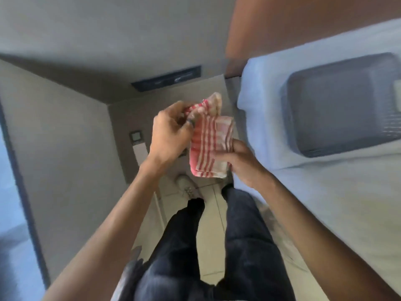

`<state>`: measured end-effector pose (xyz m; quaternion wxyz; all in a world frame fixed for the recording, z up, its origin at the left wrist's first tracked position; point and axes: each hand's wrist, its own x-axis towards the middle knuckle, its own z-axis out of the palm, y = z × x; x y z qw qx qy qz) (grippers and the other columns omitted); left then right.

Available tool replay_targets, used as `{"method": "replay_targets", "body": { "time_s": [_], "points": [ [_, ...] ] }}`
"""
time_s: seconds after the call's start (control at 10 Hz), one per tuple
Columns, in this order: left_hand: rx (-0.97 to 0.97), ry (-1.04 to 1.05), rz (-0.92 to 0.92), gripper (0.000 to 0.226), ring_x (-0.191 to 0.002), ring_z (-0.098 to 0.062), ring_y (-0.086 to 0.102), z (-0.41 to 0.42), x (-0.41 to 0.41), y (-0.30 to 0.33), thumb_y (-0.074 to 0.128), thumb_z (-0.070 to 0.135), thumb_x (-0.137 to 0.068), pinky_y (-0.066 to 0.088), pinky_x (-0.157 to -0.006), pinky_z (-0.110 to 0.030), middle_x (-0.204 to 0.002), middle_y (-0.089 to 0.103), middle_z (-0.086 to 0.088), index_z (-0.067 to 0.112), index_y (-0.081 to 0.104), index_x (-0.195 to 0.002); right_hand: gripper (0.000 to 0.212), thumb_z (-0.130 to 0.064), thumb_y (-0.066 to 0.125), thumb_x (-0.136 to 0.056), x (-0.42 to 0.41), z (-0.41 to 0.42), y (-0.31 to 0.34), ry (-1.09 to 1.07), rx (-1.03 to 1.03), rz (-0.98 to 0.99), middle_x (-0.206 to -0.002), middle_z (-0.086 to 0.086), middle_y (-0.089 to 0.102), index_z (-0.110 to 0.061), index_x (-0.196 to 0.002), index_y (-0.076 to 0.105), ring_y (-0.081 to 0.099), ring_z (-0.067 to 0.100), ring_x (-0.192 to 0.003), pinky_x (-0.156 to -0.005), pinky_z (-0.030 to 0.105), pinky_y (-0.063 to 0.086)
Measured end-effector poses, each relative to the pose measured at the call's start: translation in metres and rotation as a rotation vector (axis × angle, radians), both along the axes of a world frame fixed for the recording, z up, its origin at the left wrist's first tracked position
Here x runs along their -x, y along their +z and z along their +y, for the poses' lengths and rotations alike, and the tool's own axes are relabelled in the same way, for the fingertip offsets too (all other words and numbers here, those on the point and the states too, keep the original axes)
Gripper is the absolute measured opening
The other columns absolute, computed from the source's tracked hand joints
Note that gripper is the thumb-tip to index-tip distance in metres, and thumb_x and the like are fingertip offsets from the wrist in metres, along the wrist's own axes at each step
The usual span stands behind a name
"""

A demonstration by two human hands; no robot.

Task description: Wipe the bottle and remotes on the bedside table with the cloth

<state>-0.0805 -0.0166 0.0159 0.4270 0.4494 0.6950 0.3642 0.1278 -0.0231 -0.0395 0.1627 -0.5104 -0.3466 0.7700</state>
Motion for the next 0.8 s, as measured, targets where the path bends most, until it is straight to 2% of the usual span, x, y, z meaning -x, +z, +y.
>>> {"method": "replay_targets", "body": {
  "time_s": [0.1,0.2,0.3,0.4,0.5,0.6,0.7,0.8],
  "points": [
    [0.019,-0.048,0.027,0.014,-0.090,-0.035,0.083,0.055,-0.051,-0.003,0.074,0.011,-0.103,0.070,-0.079,-0.050,-0.100,0.085,-0.015,0.006,0.081,-0.114,0.028,-0.026,0.074,-0.086,-0.058,0.022,0.018,-0.222,-0.001,-0.033,-0.105,0.001,0.085,-0.018,-0.113,0.079,0.081,0.020,-0.098,-0.087,0.034,0.066],
    [0.000,-0.153,-0.018,0.017,-0.075,-0.023,0.083,0.110,-0.120,-0.007,0.082,0.013,-0.099,0.070,-0.070,-0.037,-0.093,0.083,-0.013,0.001,0.082,-0.111,0.036,-0.033,0.071,-0.087,-0.123,0.049,0.028,-0.412,-0.055,-0.158,-0.097,-0.002,0.084,-0.012,-0.116,0.077,0.080,0.014,-0.087,-0.077,0.027,0.064],
    [-0.008,-0.264,0.012,0.014,-0.056,-0.008,0.074,0.155,-0.187,-0.020,0.081,0.005,-0.099,0.068,-0.061,-0.032,-0.094,0.078,-0.013,-0.003,0.081,-0.110,0.018,-0.035,0.069,-0.095,-0.183,0.076,0.020,-0.456,-0.120,-0.314,-0.089,-0.015,0.085,-0.023,-0.105,0.079,0.080,0.003,-0.082,-0.067,0.016,0.061],
    [-0.039,-0.383,0.227,0.014,-0.087,-0.028,0.075,0.184,-0.234,-0.046,0.082,0.014,-0.097,0.064,-0.080,-0.042,-0.110,0.081,-0.016,0.007,0.086,-0.109,0.017,-0.018,0.064,-0.107,-0.224,0.102,-0.015,-0.445,-0.141,-0.437,-0.094,-0.013,0.084,-0.014,-0.120,0.075,0.078,-0.004,-0.082,-0.067,0.009,0.057],
    [0.025,-0.532,0.459,0.021,-0.108,-0.038,0.072,0.194,-0.253,-0.064,0.068,0.014,-0.102,0.063,-0.085,-0.048,-0.126,0.070,-0.018,0.014,0.083,-0.117,0.026,-0.014,0.061,-0.109,-0.239,0.124,-0.049,-0.249,-0.088,-0.569,-0.117,0.015,0.078,0.000,-0.130,0.068,0.077,0.026,-0.103,-0.078,0.027,0.061],
    [0.049,-0.600,0.559,0.037,-0.120,-0.040,0.067,0.184,-0.249,-0.068,0.065,0.015,-0.104,0.064,-0.089,-0.054,-0.140,0.059,-0.020,0.011,0.067,-0.141,0.029,-0.027,0.059,-0.107,-0.236,0.139,-0.055,0.189,-0.202,-0.825,-0.125,0.021,0.074,-0.005,-0.122,0.069,0.071,0.038,-0.111,-0.088,0.041,0.056],
    [0.033,-0.553,0.594,0.055,-0.135,-0.044,0.058,0.160,-0.227,-0.037,0.071,0.025,-0.105,0.060,-0.102,-0.058,-0.149,0.056,-0.023,0.007,0.055,-0.155,0.041,-0.032,0.057,-0.104,-0.225,0.152,-0.024,0.377,-0.413,-1.157,-0.132,0.026,0.061,-0.003,-0.133,0.059,0.059,0.047,-0.123,-0.102,0.054,0.051],
    [-0.129,-0.387,0.655,0.061,-0.130,-0.046,0.060,0.129,-0.188,0.011,0.078,0.026,-0.102,0.052,-0.109,-0.057,-0.148,0.061,-0.025,0.001,0.056,-0.152,0.039,-0.035,0.059,-0.105,-0.217,0.150,0.022,0.431,-0.505,-1.076,-0.125,0.024,0.063,-0.010,-0.134,0.063,0.063,0.045,-0.115,-0.098,0.050,0.054]
  ]
}}
